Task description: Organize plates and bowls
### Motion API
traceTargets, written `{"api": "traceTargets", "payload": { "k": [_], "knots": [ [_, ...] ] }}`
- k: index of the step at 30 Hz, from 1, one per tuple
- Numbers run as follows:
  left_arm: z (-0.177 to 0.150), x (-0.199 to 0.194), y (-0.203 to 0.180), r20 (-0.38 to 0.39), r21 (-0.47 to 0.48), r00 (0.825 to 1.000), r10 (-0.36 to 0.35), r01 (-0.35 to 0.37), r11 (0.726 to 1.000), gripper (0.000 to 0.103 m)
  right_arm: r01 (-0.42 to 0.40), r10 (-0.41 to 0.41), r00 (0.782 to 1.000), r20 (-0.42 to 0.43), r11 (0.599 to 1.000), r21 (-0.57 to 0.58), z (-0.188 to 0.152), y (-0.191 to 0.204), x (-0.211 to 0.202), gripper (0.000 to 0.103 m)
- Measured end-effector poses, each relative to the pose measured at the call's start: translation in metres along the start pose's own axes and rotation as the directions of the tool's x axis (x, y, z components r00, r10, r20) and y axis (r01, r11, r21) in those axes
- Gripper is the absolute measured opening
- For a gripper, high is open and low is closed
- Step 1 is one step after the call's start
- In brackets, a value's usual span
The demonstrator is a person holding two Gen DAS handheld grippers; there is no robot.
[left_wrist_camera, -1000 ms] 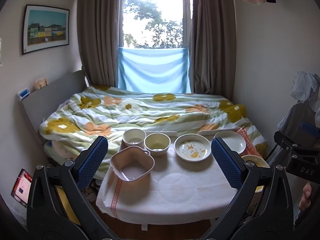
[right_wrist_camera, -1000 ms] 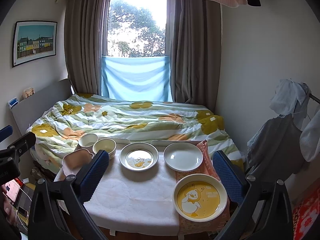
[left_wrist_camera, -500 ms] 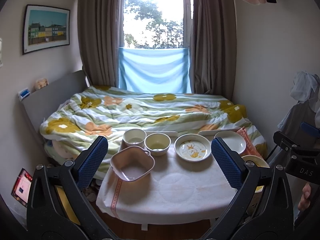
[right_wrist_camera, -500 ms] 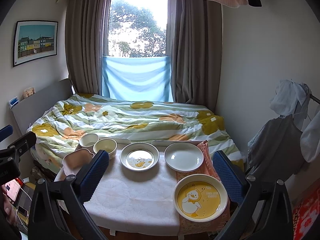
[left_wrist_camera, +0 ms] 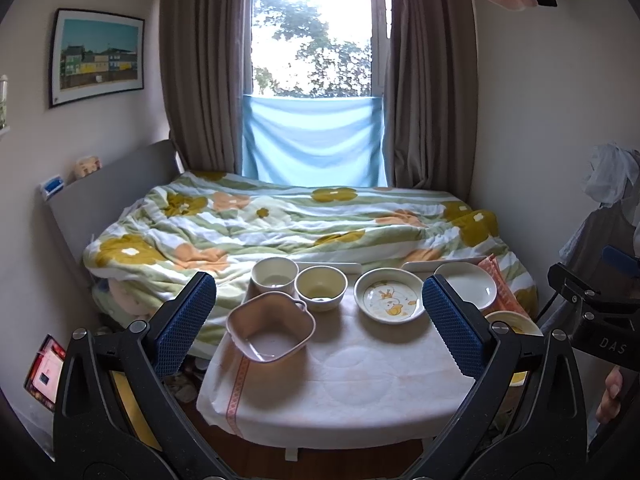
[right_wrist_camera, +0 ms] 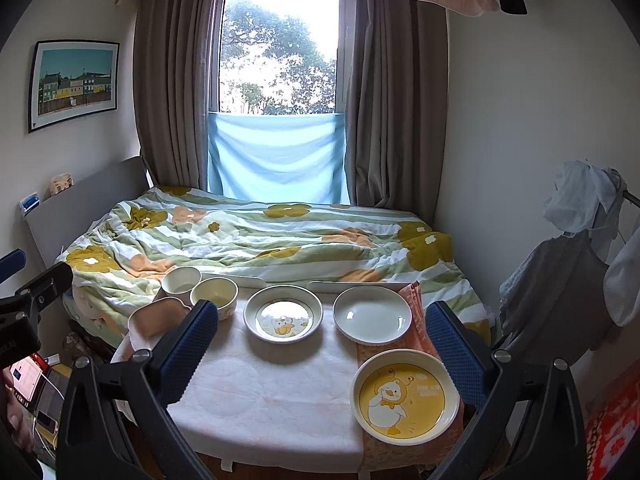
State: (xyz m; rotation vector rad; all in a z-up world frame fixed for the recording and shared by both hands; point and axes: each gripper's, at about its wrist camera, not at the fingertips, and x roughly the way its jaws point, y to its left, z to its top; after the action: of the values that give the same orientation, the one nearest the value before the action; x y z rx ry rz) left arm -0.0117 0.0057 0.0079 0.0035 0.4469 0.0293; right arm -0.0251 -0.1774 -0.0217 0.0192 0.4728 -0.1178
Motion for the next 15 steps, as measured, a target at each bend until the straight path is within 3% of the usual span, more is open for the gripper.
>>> {"api": "traceTargets", "payload": {
  "k": [15],
  "knots": [
    [-0.0005, 0.0010, 0.0003, -0.001, 0.001, 1.000, -0.004, 0.004, 1.000, 0.103, 0.003, -0.003, 1.000, 0.001, 1.000, -0.002, -0.0006, 0.0023, 0.0009, 0.103]
  ]
}}
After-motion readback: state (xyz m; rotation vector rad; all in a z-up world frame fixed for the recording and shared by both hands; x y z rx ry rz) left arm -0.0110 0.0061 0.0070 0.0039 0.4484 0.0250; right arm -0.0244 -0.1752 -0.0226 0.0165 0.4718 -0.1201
